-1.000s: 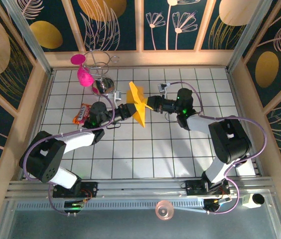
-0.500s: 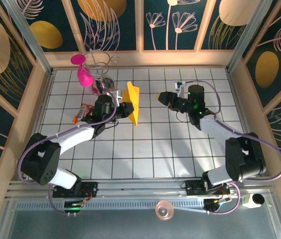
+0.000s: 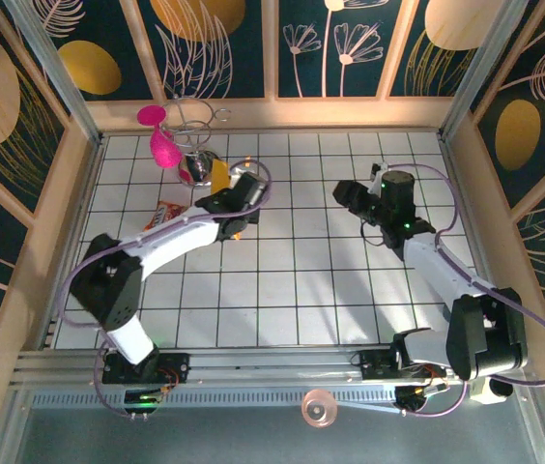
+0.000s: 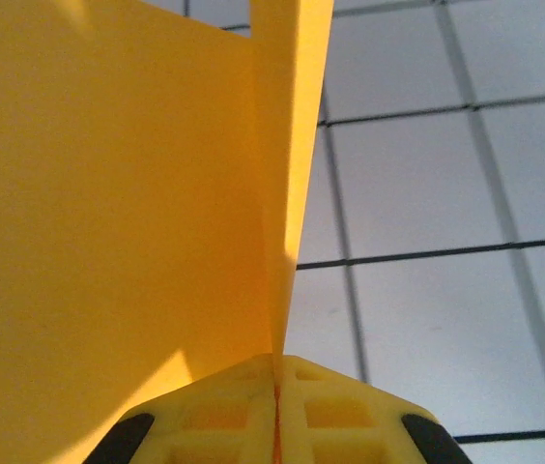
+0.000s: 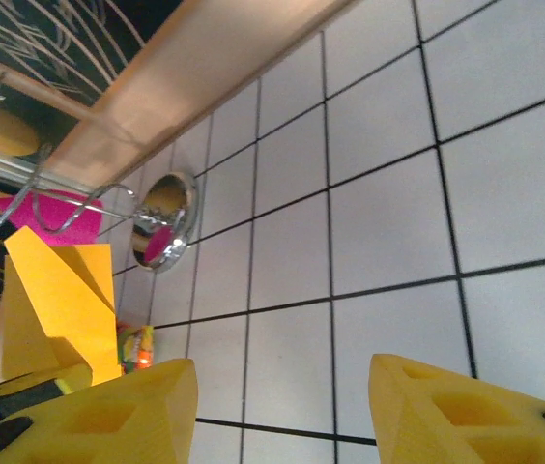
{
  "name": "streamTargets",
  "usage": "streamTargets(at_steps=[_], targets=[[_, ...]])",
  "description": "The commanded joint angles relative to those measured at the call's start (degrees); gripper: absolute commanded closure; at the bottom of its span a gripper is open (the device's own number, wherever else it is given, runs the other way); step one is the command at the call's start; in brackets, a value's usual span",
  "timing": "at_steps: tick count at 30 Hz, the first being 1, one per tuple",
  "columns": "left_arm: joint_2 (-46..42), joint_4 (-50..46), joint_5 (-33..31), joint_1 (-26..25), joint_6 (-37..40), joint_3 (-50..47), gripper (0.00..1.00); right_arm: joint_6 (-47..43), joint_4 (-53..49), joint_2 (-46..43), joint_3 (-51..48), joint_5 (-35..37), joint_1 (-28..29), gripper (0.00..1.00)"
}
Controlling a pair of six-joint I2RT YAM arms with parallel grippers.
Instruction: Fold a paper plane with a square sheet of paper (pick it up from the middle)
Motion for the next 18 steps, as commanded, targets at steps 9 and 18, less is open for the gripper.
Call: streamTargets(at_steps=[9,18], targets=[[16.21,-13.53,-20.9,-5.74,1.36,8.69,0.93,0.04,-1.34,0.26,-2.41,2.6,-0.92,0.5],[24.77,-16.08,-22.43,-6.98,-0.58,12.36,0.91,0.76,-1.24,1.17,-3.75,2.61,-2.11,0.51]])
